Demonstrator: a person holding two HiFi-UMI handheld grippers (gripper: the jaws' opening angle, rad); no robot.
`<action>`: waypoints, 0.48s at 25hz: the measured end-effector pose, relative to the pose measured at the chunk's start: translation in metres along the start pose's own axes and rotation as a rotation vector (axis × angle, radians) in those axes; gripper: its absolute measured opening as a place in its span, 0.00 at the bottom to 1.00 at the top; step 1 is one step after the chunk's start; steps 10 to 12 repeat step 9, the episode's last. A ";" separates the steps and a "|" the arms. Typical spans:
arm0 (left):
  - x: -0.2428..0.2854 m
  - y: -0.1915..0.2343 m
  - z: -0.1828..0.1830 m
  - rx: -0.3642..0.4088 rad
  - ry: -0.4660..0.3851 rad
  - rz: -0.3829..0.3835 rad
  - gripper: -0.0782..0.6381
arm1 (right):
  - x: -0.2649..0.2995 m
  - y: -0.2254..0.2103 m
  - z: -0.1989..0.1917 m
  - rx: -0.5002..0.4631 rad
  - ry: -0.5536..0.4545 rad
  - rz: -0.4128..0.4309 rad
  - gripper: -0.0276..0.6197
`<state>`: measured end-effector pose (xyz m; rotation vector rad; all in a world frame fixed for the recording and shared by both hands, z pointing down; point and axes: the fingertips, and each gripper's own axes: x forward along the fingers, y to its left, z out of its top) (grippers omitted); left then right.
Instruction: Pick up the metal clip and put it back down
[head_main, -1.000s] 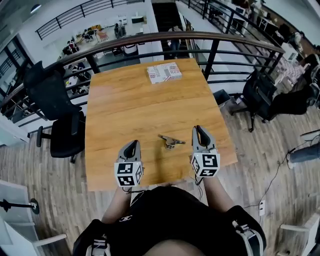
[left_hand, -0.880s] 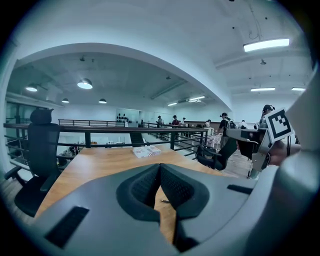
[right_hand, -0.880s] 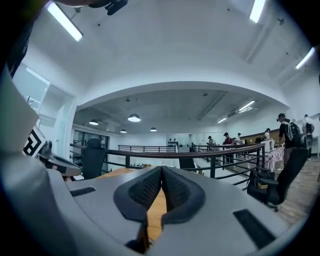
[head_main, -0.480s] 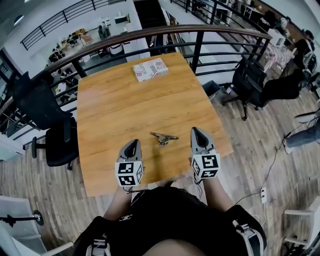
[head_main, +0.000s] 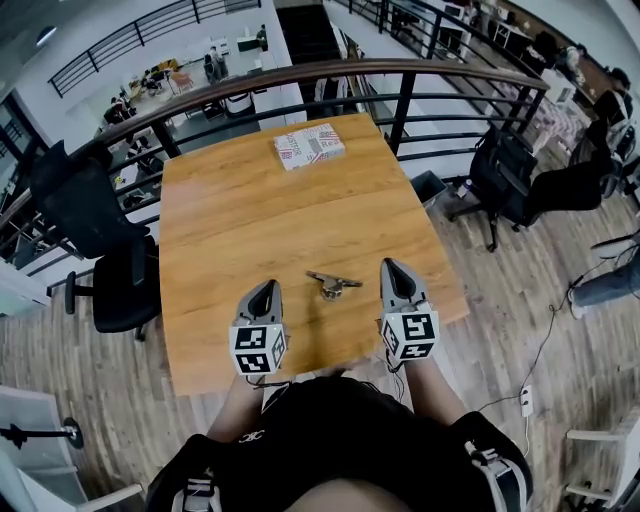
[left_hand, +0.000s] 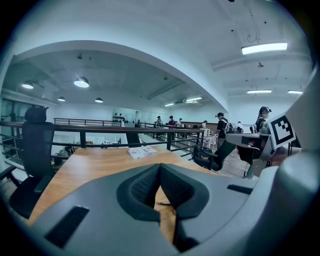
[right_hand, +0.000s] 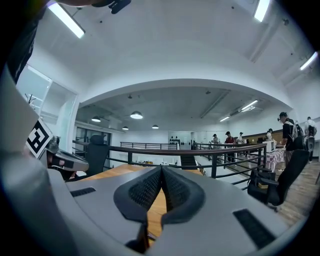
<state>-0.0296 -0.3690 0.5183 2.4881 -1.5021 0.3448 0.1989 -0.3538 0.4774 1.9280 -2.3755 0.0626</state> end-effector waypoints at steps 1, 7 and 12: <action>0.000 0.002 0.001 -0.001 0.000 0.002 0.13 | 0.002 0.002 0.001 -0.002 0.001 0.005 0.06; 0.001 0.016 0.007 -0.003 -0.012 0.008 0.13 | 0.014 0.012 0.002 -0.010 -0.001 0.015 0.06; 0.000 0.018 0.008 -0.002 -0.015 0.004 0.13 | 0.015 0.014 0.001 -0.013 0.000 0.011 0.06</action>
